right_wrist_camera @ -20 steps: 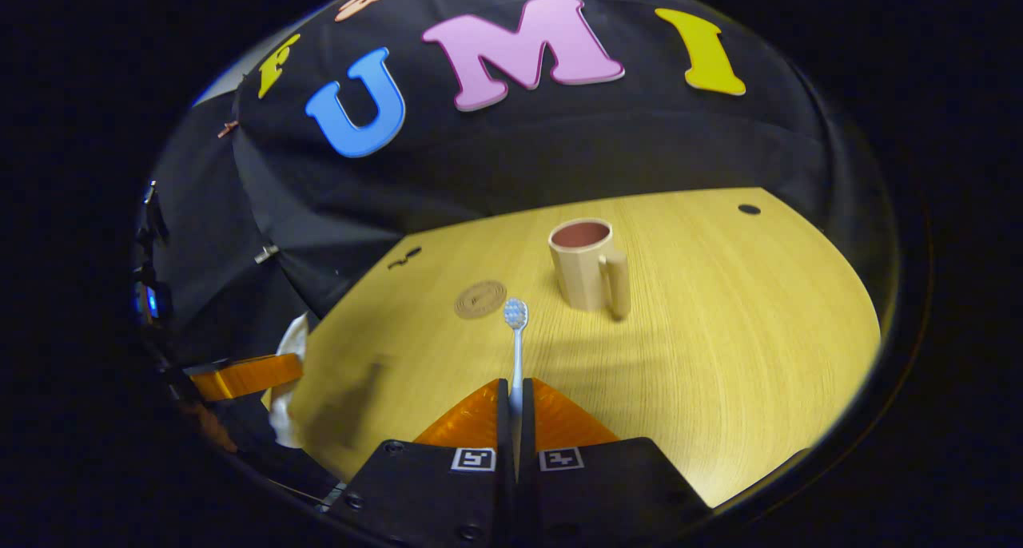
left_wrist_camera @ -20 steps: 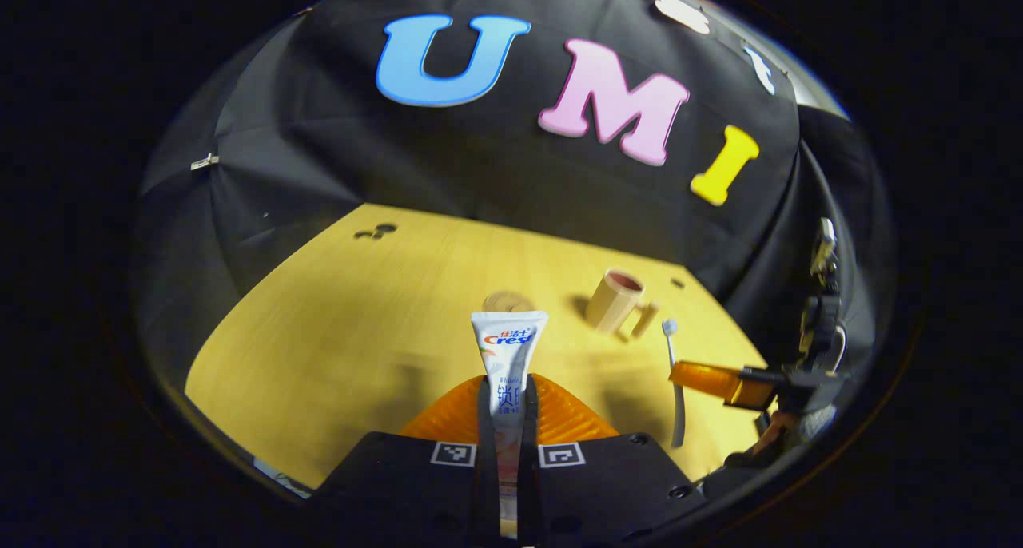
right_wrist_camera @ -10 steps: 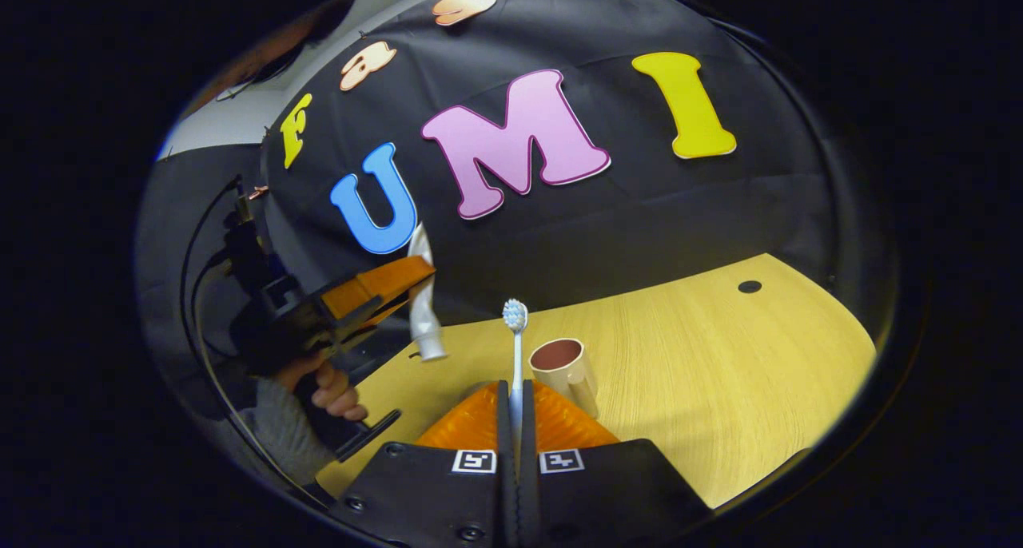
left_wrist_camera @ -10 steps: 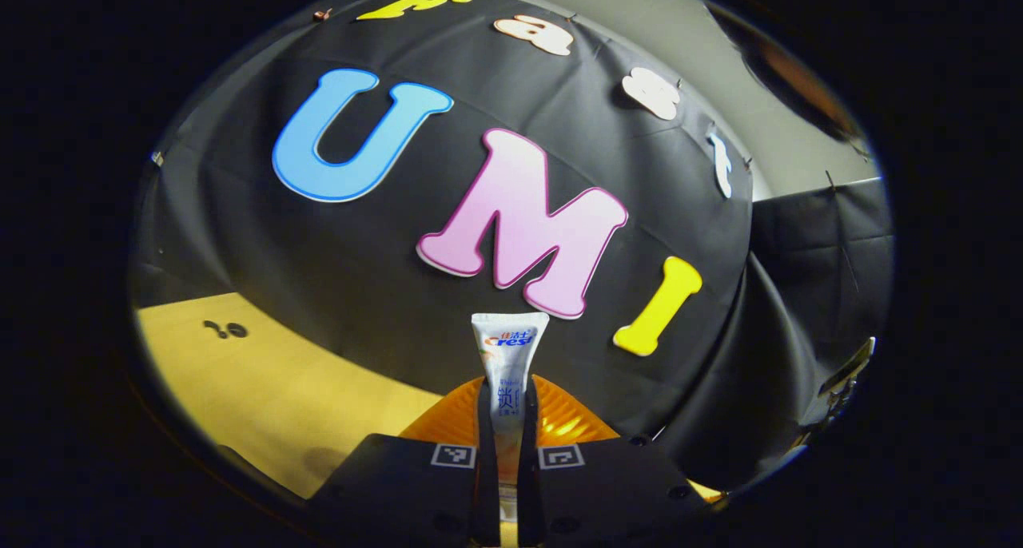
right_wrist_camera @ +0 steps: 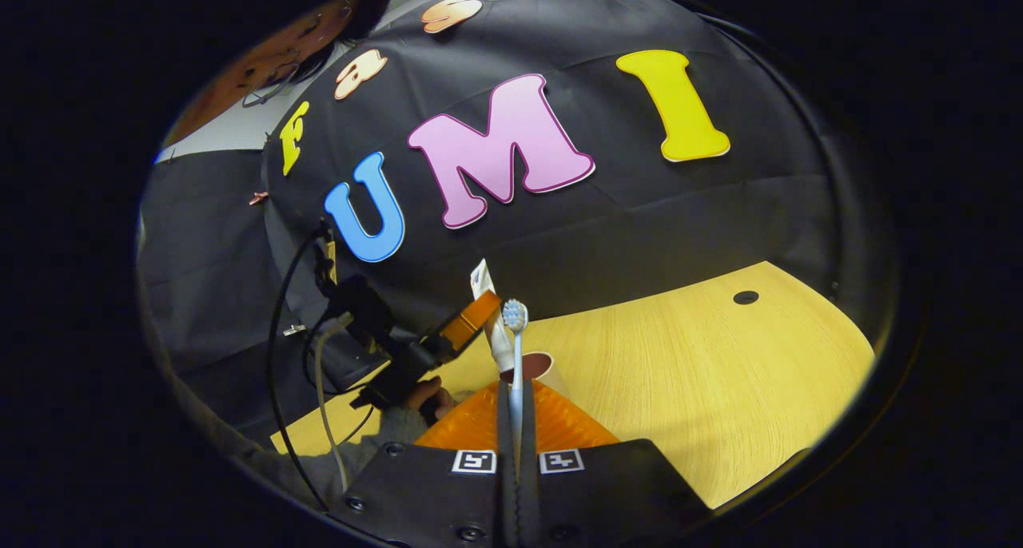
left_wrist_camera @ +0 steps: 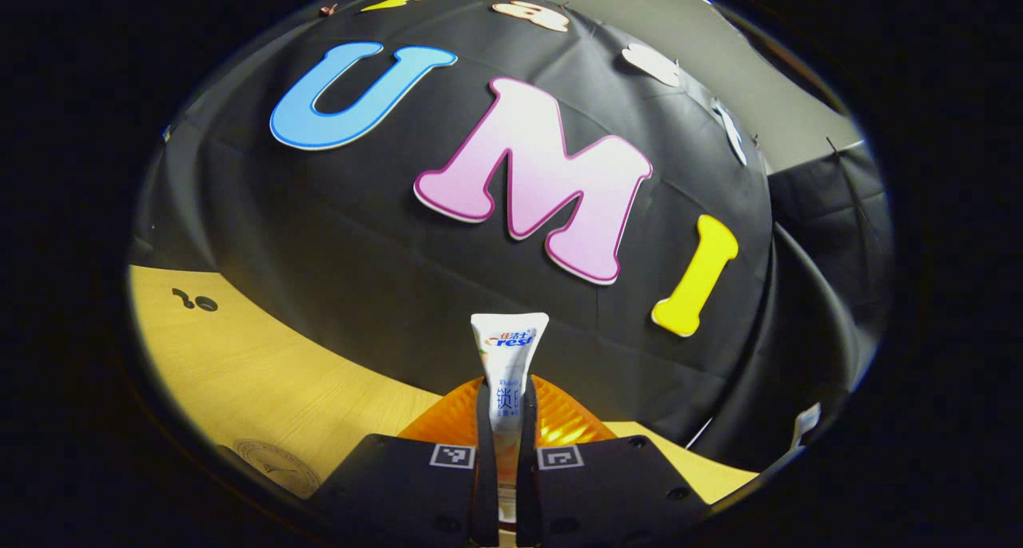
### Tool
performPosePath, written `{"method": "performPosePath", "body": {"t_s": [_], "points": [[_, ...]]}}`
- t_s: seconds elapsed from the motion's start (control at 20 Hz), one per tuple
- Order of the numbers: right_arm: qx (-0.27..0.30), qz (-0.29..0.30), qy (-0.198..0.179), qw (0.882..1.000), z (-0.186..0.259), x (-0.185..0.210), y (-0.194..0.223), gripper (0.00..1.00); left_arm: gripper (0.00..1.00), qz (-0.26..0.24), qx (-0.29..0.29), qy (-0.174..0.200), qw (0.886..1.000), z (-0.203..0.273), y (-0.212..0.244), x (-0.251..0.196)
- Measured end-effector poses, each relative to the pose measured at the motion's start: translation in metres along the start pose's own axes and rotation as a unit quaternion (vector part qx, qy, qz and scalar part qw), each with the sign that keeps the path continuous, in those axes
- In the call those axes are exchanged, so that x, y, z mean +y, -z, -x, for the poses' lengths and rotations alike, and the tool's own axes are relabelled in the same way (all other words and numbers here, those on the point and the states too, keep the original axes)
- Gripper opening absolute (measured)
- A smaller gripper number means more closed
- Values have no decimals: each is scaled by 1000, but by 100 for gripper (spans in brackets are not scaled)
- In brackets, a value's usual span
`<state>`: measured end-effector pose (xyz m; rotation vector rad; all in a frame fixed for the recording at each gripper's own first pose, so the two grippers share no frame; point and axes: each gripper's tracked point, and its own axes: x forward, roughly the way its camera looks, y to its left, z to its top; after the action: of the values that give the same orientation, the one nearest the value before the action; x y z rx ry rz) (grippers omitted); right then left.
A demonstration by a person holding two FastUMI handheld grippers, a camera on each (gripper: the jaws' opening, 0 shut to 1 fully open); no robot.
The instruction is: Put the toothbrush and toothpaste on the desktop into the cup, then pick up the cup and place it on the coaster on the desktop.
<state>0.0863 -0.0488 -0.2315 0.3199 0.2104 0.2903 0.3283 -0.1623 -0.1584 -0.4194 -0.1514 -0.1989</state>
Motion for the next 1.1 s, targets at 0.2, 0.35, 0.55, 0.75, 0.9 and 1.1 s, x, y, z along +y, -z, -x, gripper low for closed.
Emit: {"method": "performPosePath", "body": {"t_s": [0.2, 0.35, 0.55, 0.75, 0.9, 1.1], "points": [[-7, -2, 2, 1000, -11, -11, -4, 5, 14, -11, 5, -13, 1000, -1, 16, 5], [-20, -5, 4, 1000, -20, -18, -12, 5, 14, -19, 16, -8, 1000, 1, 30, 3], [-41, 4, 3, 999, -34, -20, -32, 5, 19, -21, 30, 0, 999, 7, 45, 0], [-69, 11, 0, 998, -49, -19, -61, 5, 28, -28, 52, 7, 998, 16, 62, -5], [-89, 20, -6, 996, -60, -15, -81, 5, 35, -25, 50, 20, 998, 23, 59, -10], [-110, 32, -24, 993, -81, -2, -102, 5, 65, -2, 62, 29, 998, 35, 56, -10]]}}
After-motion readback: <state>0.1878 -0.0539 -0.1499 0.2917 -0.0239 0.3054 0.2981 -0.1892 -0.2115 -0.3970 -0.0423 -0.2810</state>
